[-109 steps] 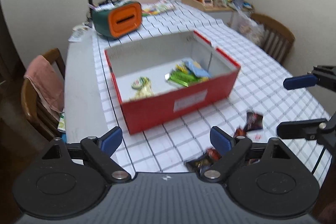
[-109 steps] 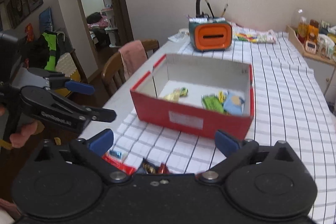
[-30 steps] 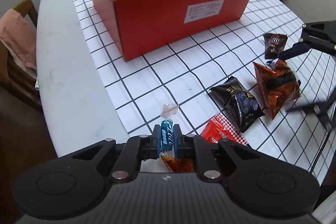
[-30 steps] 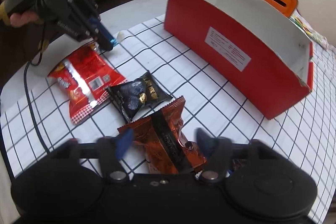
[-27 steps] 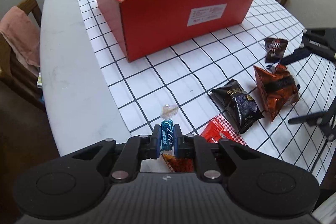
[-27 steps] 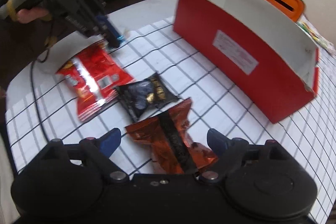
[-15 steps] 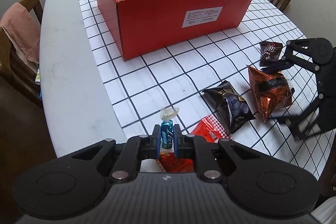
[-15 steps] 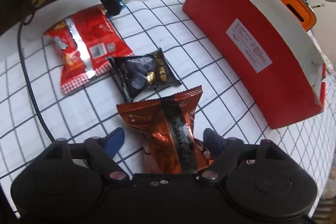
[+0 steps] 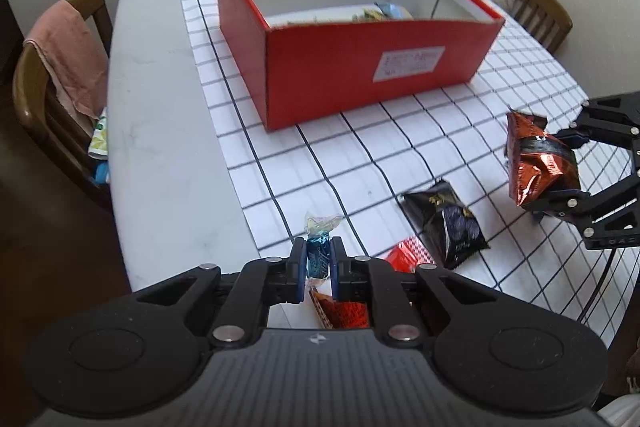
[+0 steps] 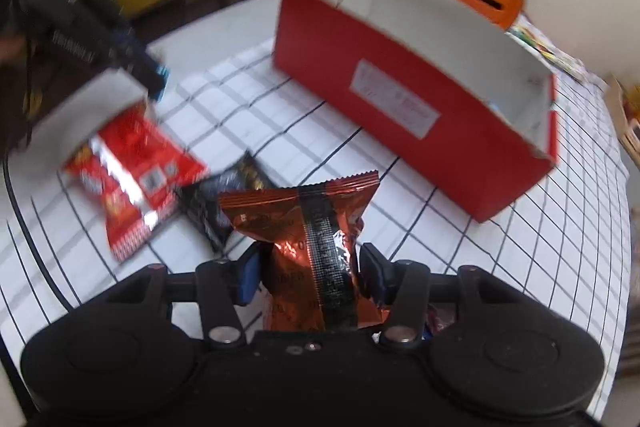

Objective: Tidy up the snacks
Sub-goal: 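Carry blue candy and copper-foil packet into the red box, open both tools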

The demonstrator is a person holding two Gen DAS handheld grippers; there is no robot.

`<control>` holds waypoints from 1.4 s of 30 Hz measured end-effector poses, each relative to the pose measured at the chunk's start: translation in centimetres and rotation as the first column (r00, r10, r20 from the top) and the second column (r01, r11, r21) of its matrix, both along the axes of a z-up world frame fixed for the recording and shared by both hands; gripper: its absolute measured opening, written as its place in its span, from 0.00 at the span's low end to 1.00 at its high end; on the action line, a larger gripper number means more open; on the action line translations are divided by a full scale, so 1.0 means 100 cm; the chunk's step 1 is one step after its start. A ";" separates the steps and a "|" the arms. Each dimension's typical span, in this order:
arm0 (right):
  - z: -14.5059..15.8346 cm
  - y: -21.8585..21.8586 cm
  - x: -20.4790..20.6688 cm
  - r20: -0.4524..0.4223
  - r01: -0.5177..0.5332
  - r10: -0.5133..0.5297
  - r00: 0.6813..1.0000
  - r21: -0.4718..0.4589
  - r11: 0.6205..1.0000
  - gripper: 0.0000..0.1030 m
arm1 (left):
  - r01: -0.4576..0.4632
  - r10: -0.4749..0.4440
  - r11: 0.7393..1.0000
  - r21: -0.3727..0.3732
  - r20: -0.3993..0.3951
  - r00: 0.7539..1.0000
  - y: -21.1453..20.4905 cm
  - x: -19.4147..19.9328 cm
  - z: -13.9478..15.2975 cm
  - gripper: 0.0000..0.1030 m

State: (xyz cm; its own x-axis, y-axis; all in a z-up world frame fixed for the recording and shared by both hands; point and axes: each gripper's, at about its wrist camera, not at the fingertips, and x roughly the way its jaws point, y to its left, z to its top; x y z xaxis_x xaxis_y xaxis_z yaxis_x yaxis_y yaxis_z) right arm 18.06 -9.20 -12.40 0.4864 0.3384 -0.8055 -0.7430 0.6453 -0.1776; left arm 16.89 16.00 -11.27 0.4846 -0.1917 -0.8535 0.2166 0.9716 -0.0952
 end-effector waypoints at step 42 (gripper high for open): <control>0.105 -0.004 0.178 0.016 0.337 -0.356 0.934 0.280 0.899 0.49 | -0.243 0.239 0.970 0.012 0.152 0.959 -0.041 0.165 0.097 0.11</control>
State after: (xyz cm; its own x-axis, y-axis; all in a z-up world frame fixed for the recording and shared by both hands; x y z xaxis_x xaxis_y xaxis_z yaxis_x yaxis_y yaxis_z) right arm 35.89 -9.60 -1.93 0.6607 0.3377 -0.6704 -0.4563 0.8898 -0.0015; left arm 33.38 11.91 -1.56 0.6349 -0.0292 -0.7720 -0.0146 0.9987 -0.0497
